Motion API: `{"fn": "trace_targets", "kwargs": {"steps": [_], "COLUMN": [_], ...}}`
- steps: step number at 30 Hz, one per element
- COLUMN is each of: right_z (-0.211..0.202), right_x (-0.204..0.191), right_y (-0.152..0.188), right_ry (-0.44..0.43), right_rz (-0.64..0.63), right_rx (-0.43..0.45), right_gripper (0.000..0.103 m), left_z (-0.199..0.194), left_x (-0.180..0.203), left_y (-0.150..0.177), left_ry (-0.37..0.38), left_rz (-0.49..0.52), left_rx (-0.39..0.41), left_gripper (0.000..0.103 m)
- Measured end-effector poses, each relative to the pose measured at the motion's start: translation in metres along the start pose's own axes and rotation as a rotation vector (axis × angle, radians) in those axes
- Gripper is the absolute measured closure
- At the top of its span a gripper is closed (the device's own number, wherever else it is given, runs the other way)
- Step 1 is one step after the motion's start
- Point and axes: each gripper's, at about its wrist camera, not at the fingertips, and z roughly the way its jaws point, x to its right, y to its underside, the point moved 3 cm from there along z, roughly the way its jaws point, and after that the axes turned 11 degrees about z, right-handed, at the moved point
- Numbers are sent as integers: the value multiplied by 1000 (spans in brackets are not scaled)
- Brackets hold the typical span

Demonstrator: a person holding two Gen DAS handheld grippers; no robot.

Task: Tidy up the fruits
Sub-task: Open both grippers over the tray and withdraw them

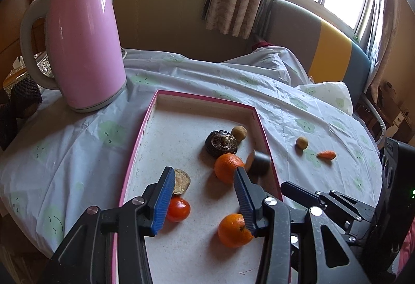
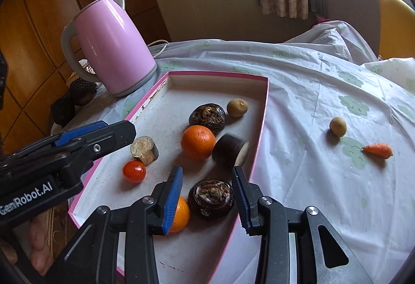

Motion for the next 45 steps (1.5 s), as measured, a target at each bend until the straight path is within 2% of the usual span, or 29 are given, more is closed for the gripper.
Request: {"fn": "trace_targets", "kwargs": {"steps": [3, 11, 18, 22, 28, 45], "right_z": [-9, -25, -34, -37, -43, -53], "right_x": [7, 29, 53, 67, 81, 135], "right_y": [2, 7, 13, 17, 20, 26], "right_ry": [7, 33, 65, 95, 131, 238], "right_rz": [23, 81, 138, 164, 187, 297], "right_rx": [18, 44, 57, 68, 88, 113], "right_gripper": [58, 58, 53, 45, 40, 40], "left_z": [-1, -2, 0, 2, 5, 15], "left_x": [5, 25, 42, 51, 63, 90], "left_y": [2, 6, 10, 13, 17, 15], "left_ry": [4, 28, 50, 59, 78, 136], "left_rz": [13, 59, 100, 122, 153, 207], "left_rx": [-1, -14, -29, -40, -57, -83], "left_gripper": [55, 55, 55, 55, 55, 55]}}
